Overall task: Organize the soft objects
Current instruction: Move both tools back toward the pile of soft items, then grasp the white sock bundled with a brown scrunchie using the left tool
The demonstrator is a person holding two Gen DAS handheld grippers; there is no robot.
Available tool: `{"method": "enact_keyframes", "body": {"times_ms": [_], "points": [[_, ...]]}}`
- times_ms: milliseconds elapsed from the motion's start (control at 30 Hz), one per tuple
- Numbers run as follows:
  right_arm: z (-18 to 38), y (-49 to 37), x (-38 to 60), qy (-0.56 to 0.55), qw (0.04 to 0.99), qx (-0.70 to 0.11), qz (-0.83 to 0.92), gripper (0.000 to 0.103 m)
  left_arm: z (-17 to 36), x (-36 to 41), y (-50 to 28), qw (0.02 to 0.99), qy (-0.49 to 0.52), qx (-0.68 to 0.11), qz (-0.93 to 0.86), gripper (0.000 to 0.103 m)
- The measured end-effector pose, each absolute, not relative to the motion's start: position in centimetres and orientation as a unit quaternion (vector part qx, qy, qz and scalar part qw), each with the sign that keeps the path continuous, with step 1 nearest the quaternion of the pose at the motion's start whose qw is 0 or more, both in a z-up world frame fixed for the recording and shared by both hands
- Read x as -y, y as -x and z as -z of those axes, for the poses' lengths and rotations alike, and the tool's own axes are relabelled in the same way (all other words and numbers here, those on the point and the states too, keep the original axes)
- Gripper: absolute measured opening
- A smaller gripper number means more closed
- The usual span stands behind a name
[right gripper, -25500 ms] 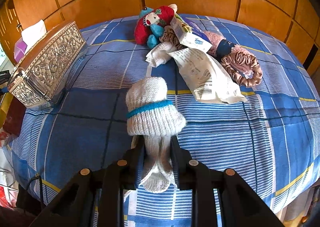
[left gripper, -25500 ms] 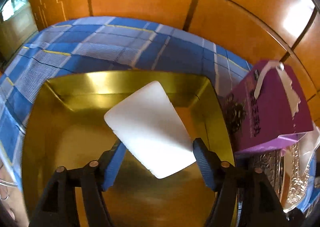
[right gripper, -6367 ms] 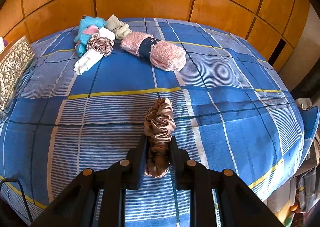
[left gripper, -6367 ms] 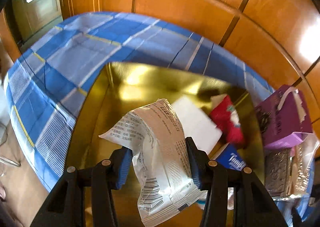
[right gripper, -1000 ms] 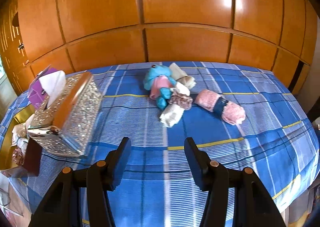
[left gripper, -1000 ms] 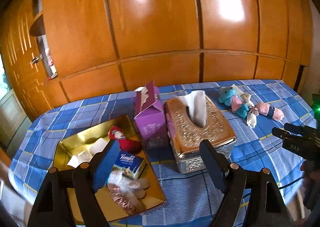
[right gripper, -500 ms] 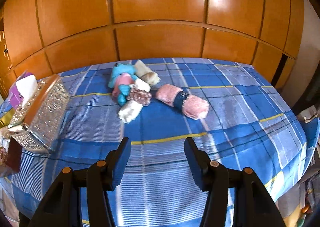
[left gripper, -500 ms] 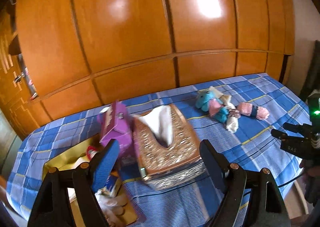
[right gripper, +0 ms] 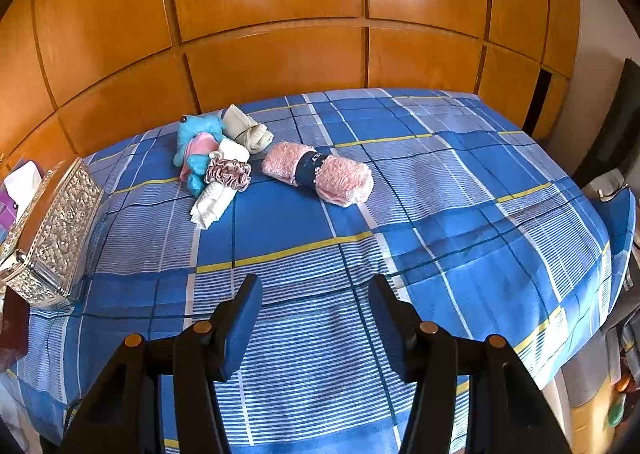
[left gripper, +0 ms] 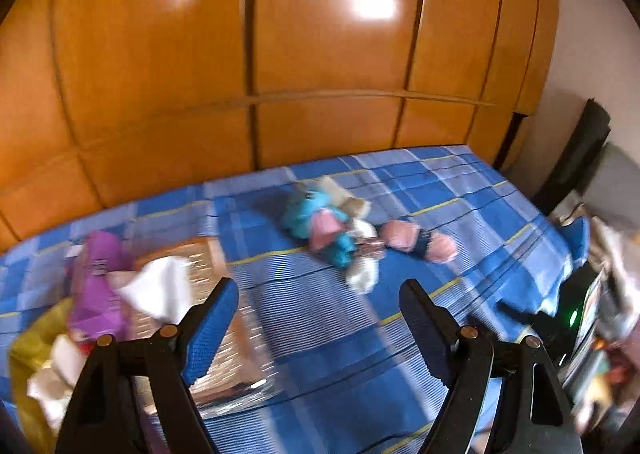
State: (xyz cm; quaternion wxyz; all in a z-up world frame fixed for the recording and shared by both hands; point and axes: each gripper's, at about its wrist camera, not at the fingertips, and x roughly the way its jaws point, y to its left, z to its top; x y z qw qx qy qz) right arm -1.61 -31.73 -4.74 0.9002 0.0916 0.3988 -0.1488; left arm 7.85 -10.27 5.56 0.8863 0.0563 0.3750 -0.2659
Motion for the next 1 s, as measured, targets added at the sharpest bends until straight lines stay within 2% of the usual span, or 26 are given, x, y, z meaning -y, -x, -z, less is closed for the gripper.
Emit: {"method": "enact_keyframes", "body": {"times_ms": [167,367,400,567,667,767,800,833,900,1000], "points": [[4.8,1.7,31.9,-0.094,0.900,-0.399,0.148,0.056,-3.5,15.6,-10.9,0.875,-0.073,-0.399,0.265,0.079],[4.7,1.9,33.1,-0.104,0.899,-0.395,0.159,0.056,2.2,20.8,-13.7,0.847,-0.116,-0.444,0.268,0.053],[4.8,1.9,33.4,-0.108,0.898,-0.396,0.160,0.056,3.0,21.5,-13.9,0.844,-0.124,-0.446,0.269,0.051],[5.6,1.9,34.7,-0.132,0.889,-0.405,0.166,0.056,5.9,24.0,-15.3,0.836,-0.145,-0.457,0.266,0.051],[5.9,1.9,35.0,-0.138,0.887,-0.407,0.167,0.056,7.1,25.9,-16.6,0.837,-0.160,-0.457,0.255,0.059],[6.2,1.8,35.1,-0.146,0.886,-0.409,0.165,0.056,8.6,27.5,-18.1,0.834,-0.178,-0.462,0.242,0.058],[6.3,1.8,35.1,-0.147,0.885,-0.410,0.164,0.056,9.4,28.0,-18.5,0.828,-0.191,-0.470,0.239,0.041],[6.4,1.8,35.1,-0.145,0.885,-0.411,0.165,0.056,9.9,28.2,-18.7,0.825,-0.196,-0.473,0.239,0.032],[6.6,1.8,35.2,-0.146,0.884,-0.413,0.165,0.056,9.7,27.6,-18.5,0.829,-0.182,-0.469,0.245,0.026],[7.0,1.8,35.4,-0.149,0.882,-0.416,0.167,0.056,8.5,25.3,-16.8,0.829,-0.148,-0.466,0.271,0.026]]}}
